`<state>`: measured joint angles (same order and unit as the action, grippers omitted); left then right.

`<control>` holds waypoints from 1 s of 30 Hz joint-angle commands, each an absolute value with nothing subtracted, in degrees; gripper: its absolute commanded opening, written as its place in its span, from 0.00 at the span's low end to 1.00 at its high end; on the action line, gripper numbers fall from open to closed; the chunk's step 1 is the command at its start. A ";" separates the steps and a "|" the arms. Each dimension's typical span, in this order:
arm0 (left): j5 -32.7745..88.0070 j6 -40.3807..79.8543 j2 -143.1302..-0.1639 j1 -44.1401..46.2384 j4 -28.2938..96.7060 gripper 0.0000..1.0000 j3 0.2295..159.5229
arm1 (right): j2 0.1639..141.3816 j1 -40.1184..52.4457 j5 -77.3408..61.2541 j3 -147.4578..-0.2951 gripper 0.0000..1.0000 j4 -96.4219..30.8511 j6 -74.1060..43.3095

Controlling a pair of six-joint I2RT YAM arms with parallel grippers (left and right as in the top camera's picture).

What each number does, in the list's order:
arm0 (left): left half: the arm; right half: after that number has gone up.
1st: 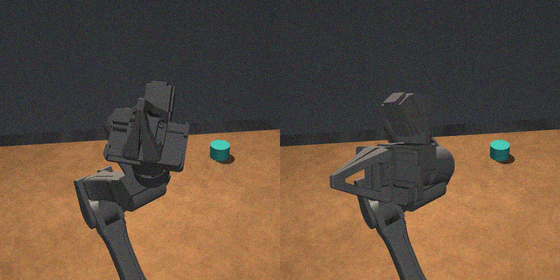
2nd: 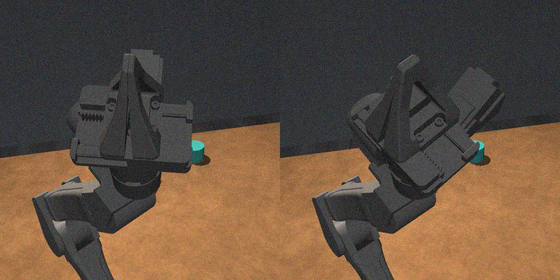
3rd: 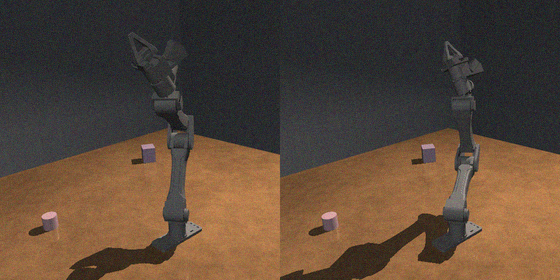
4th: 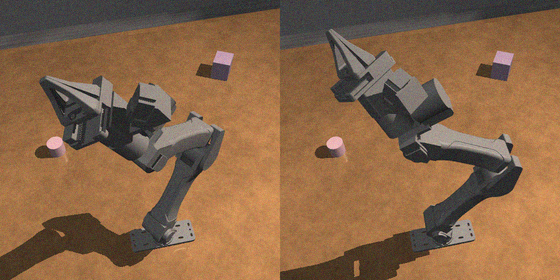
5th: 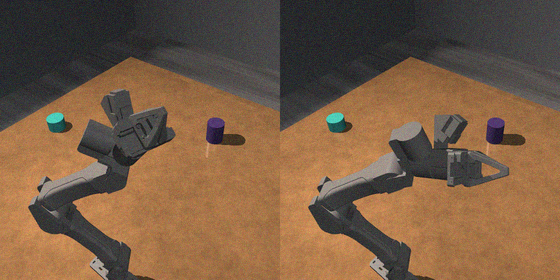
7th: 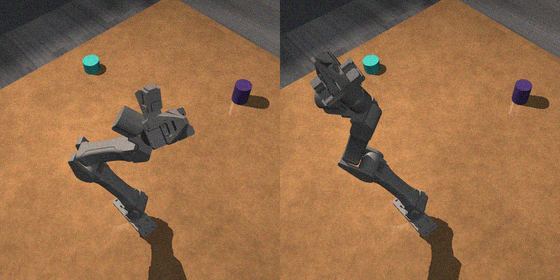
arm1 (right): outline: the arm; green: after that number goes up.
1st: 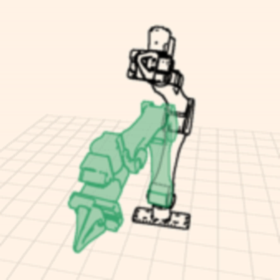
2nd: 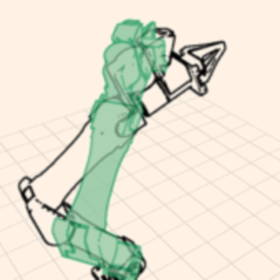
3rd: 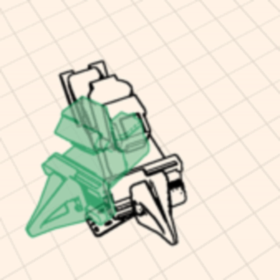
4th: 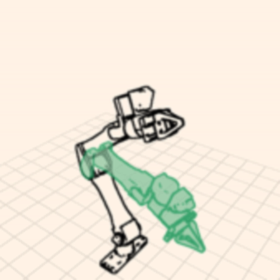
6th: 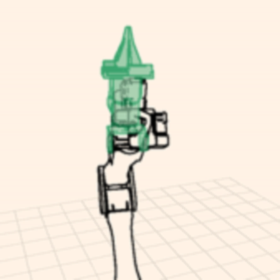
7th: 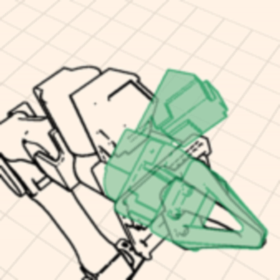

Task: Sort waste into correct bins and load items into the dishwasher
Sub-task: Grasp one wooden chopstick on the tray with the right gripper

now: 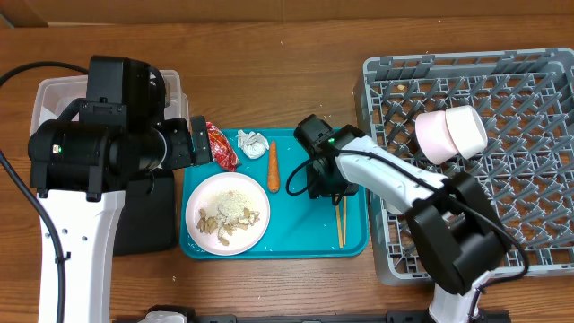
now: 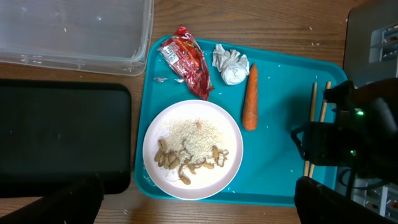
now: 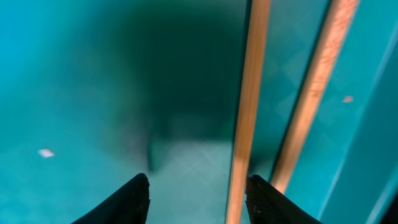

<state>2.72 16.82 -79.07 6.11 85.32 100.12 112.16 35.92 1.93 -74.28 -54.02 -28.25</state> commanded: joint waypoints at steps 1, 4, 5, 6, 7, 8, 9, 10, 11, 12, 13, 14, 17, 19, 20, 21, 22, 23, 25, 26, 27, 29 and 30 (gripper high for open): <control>2.35 17.17 -78.74 5.80 85.17 1.00 100.44 | 113.93 35.62 2.11 -74.19 0.48 -53.82 -28.29; 2.35 17.17 -78.74 5.80 85.17 1.00 100.44 | 114.02 35.62 0.10 -74.22 0.30 -53.43 -25.71; 2.35 17.17 -78.74 5.80 85.17 1.00 100.44 | 113.95 35.62 -0.58 -74.28 0.19 -53.54 -25.28; 2.35 17.17 -78.74 5.80 85.17 1.00 100.44 | 113.89 35.62 -0.82 -74.39 0.09 -53.91 -25.28; 2.35 17.17 -78.74 5.80 85.17 1.00 100.44 | 113.54 35.62 -0.91 -74.67 0.04 -54.76 -25.19; 2.35 17.17 -78.74 5.80 85.17 1.00 100.44 | 113.27 35.62 -0.91 -74.85 0.04 -55.20 -25.04; 2.35 17.17 -78.74 5.80 85.17 1.00 100.44 | 112.68 35.62 -0.89 -75.18 0.04 -55.86 -25.04; 2.35 17.17 -78.74 5.80 85.17 1.00 100.44 | 111.77 35.62 -0.93 -75.59 0.04 -56.38 -25.06; 2.35 17.17 -78.74 5.80 85.17 1.00 100.44 | 110.65 35.62 -0.91 -76.01 0.04 -56.82 -25.04; 2.35 17.17 -78.74 5.80 85.17 1.00 100.44 | 109.27 35.62 -0.91 -76.49 0.04 -57.17 -25.06; 2.35 17.17 -78.74 5.80 85.17 1.00 100.44 | 107.77 35.62 -0.93 -76.95 0.04 -57.36 -25.06; 2.35 17.17 -78.74 5.80 85.17 1.00 100.44 | 106.04 35.62 -0.95 -77.45 0.04 -57.47 -25.06; 2.35 17.17 -78.74 5.80 85.17 1.00 100.44 | 99.98 35.62 -0.93 -79.05 0.04 -57.28 -24.10; 2.35 17.17 -78.74 5.80 85.17 1.00 100.44 | 95.64 35.38 0.12 -79.77 0.04 -56.64 -23.86; 2.35 17.17 -78.74 5.80 85.17 1.00 100.44 | 93.71 35.11 1.04 -79.92 0.04 -56.16 -23.77; 2.35 17.17 -78.74 5.80 85.17 1.00 100.44 | 91.94 34.79 2.33 -79.96 0.04 -55.68 -23.77; 2.37 17.17 -78.74 5.80 85.17 1.00 100.44 | 90.37 34.35 4.34 -79.96 0.04 -55.42 -23.77; 2.35 17.17 -78.74 5.80 85.17 1.00 100.44 | 88.79 33.71 7.44 -79.96 0.04 -55.46 -23.77; 2.35 17.17 -78.74 5.80 85.17 1.00 100.44 | 87.02 32.27 12.86 -79.96 0.04 -55.70 -23.33; 2.35 17.17 -78.74 5.80 85.17 1.00 100.44 | 86.63 31.42 14.52 -79.96 0.04 -55.53 -21.87; 2.35 17.17 -78.74 5.80 85.17 1.00 100.44 | 86.61 30.44 15.51 -79.96 0.04 -55.07 -19.84; 2.35 17.17 -78.74 5.80 85.17 1.00 100.44 | 87.22 27.94 15.57 -79.79 0.04 -53.43 -16.25; 2.35 17.17 -78.74 5.80 85.17 1.00 100.44 | 87.90 26.79 15.57 -79.77 0.04 -52.73 -16.14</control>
